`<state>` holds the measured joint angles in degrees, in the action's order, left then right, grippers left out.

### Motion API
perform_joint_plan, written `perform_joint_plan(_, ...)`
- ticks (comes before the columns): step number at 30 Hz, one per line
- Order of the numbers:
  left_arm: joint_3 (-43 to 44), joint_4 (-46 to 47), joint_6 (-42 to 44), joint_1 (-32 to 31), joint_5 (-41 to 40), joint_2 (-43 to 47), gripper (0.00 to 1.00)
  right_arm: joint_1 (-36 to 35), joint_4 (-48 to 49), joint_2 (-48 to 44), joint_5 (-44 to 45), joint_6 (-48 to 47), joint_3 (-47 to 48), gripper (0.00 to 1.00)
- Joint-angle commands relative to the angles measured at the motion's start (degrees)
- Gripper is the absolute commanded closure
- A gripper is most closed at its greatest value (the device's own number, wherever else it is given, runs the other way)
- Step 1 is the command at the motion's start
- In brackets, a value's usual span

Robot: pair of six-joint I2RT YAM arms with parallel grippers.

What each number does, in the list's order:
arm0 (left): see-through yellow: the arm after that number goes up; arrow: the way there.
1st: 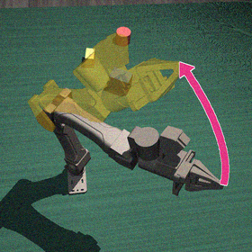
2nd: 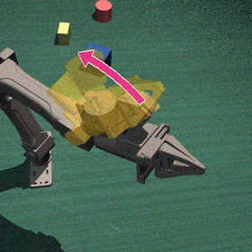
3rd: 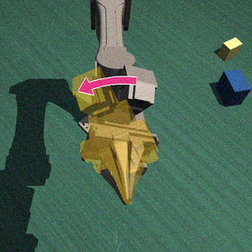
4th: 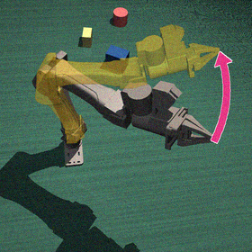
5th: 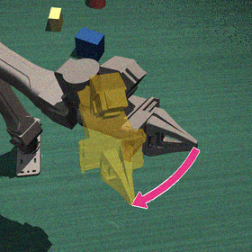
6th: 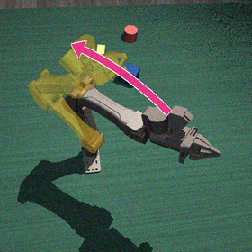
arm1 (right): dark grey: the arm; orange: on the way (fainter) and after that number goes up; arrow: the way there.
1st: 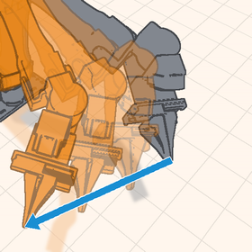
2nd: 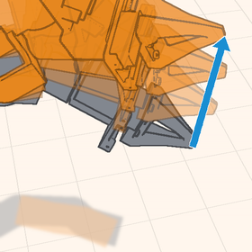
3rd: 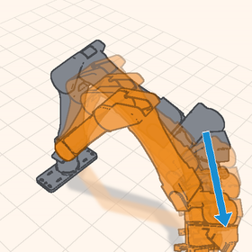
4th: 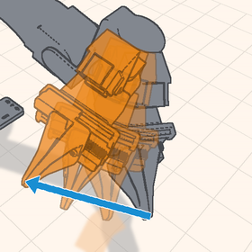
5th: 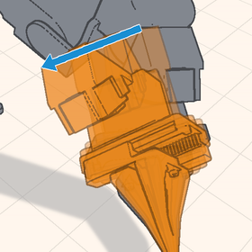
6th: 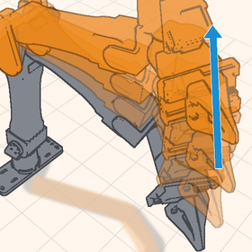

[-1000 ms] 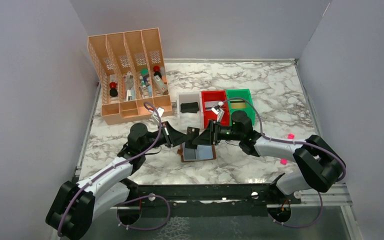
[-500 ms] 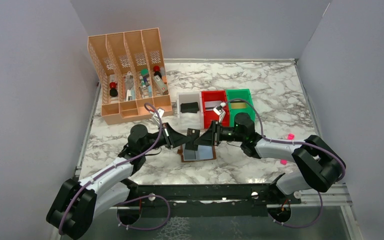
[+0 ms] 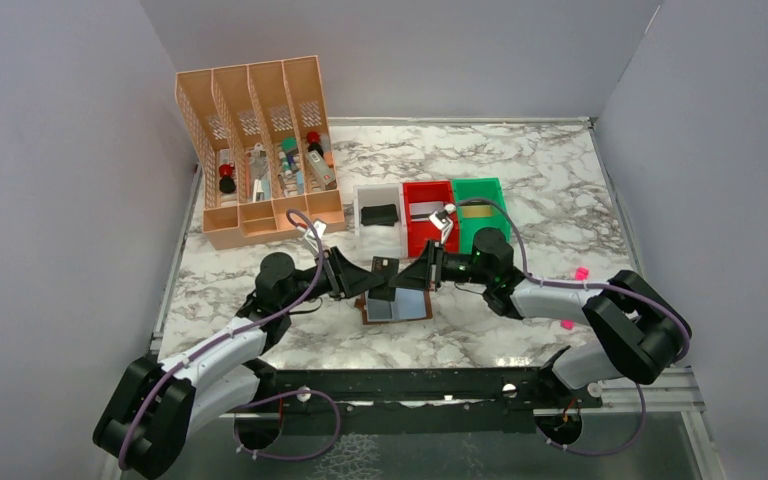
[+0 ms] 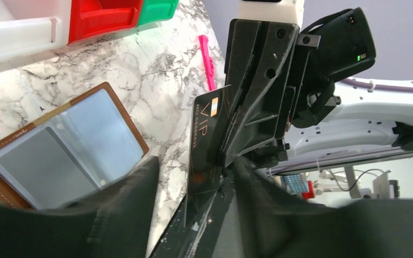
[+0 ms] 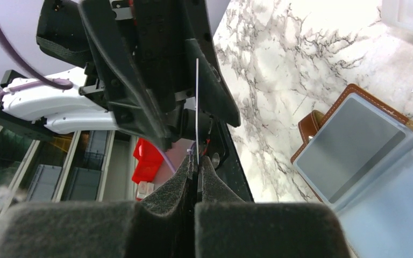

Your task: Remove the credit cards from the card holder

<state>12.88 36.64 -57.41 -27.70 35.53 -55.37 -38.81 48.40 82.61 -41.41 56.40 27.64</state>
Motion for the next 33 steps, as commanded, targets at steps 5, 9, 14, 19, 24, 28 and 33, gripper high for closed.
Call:
perform_joint_plan(5, -1.15, -0.91, -0.08, 0.09, -3.08, 1.15, 0.15, 0.22, -7.07, -5.18, 5.03, -4.08, -2.45, 0.99)
perform_joint_plan(9, 1.44, -11.00, 4.24, 0.11, -4.76, 3.54, 0.01, 0.23, -20.30, -11.39, 10.55, -9.33, -2.19, 0.99)
perform_joint_plan(14, 12.77, -44.24, 17.84, 0.08, -17.06, 8.38, 0.01, 0.22, -35.18, -20.34, 17.10, -15.38, -1.77, 0.99)
perform_joint_plan(19, 14.67, -52.70, 21.94, -0.07, -23.40, 11.87, 0.01, 0.27, -43.51, -25.79, 20.11, -17.40, -2.41, 0.99)
perform_joint_plan(24, 15.85, -54.94, 20.36, -0.02, -24.78, 12.41, 0.01, 0.22, -48.96, -29.10, 20.87, -19.61, -1.73, 0.99)
perform_joint_plan(28, 18.99, -58.07, 20.90, 0.02, -26.47, 11.90, 0.01, 0.22, -53.71, -29.54, 22.69, -21.29, 0.44, 0.99)
perform_joint_plan(33, 22.54, -61.64, 23.46, -0.01, -28.81, 11.21, 0.01, 0.24, -57.30, -27.24, 23.24, -23.32, 3.79, 0.99)
